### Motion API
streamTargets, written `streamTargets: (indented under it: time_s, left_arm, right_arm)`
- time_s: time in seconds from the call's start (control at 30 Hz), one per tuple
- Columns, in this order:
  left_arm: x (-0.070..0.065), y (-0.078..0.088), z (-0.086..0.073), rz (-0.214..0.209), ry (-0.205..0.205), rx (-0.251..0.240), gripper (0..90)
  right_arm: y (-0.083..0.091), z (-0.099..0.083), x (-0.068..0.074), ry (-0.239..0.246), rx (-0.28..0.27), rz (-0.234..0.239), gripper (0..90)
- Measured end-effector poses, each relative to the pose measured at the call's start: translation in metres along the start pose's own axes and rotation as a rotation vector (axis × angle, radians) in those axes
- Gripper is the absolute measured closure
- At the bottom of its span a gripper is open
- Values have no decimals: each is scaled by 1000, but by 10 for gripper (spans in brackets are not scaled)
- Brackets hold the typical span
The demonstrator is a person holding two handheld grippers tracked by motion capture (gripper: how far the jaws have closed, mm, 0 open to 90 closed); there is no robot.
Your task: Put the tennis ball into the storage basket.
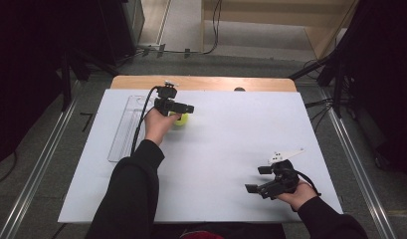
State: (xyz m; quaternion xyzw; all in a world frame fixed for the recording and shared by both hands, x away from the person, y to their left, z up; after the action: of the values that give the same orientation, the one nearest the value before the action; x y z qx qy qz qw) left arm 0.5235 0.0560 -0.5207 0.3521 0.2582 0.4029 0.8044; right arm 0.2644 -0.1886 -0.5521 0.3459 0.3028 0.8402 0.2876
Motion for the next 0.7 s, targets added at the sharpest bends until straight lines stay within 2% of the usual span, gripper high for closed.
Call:
streamTargets:
  time_s: [0.33,0.7]
  left_arm:
    - [2,-8,-7,5,19,14,67]
    - [-1,-15,-11,28,-1,38,67]
  right_arm:
    - [0,0,0,1,1,0,50]
    - [0,0,0,0,1,0,50]
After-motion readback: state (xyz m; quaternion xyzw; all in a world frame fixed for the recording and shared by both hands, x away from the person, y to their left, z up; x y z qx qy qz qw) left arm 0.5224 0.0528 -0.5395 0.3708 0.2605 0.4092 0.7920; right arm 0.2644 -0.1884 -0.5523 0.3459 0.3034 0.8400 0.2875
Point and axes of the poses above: each handheld gripper's, and its own axes: y roughly backward along the jaws, z roughly out of its top, x roughly to its left, the point moved 9 cm from there along -y, roughly forward along the jaws, and after that the axes turned 5 degrees about -y, right-handed, at the moved point
